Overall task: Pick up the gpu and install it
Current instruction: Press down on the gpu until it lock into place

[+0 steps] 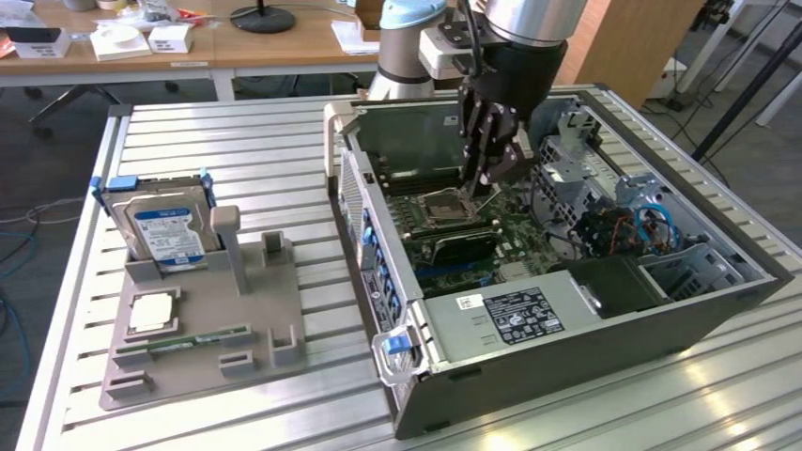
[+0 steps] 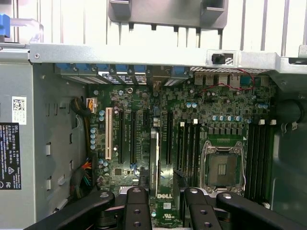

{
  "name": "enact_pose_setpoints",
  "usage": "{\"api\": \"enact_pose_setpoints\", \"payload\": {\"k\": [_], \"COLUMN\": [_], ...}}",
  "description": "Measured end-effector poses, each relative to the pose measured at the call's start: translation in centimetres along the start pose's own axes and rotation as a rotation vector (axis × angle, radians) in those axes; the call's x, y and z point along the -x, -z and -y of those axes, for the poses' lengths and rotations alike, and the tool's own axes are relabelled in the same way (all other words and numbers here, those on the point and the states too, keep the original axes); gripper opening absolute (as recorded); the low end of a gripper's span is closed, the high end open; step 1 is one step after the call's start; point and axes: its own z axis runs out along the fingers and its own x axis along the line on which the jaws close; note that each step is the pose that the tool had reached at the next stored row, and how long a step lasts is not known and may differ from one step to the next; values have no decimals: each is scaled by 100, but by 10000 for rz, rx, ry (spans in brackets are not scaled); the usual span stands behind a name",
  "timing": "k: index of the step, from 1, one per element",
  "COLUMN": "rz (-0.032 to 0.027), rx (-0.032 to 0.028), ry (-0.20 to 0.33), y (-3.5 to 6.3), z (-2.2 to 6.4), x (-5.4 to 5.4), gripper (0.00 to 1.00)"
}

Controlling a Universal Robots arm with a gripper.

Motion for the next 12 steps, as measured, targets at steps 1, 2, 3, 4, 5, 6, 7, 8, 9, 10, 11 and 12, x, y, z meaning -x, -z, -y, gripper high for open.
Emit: {"api": "enact_pose_setpoints", "payload": {"k": [1, 2, 3, 4, 5, 6, 7, 8, 9, 10, 11, 12], "rz": [1, 0, 0, 0, 0, 0, 0, 0, 0, 0, 1, 0], "rx": [0, 0, 0, 0, 0, 0, 0, 0, 0, 0, 0, 0], "ry": [-1, 0, 0, 0, 0, 0, 0, 0, 0, 0, 0, 0], "y": [0, 0, 0, 0, 0, 0, 0, 0, 0, 0, 0, 0], "z": [0, 0, 0, 0, 0, 0, 0, 0, 0, 0, 0, 0], "x": [0, 0, 0, 0, 0, 0, 0, 0, 0, 0, 0, 0], "gripper": [34, 34, 34, 34, 34, 34, 34, 34, 34, 33, 33, 26]}}
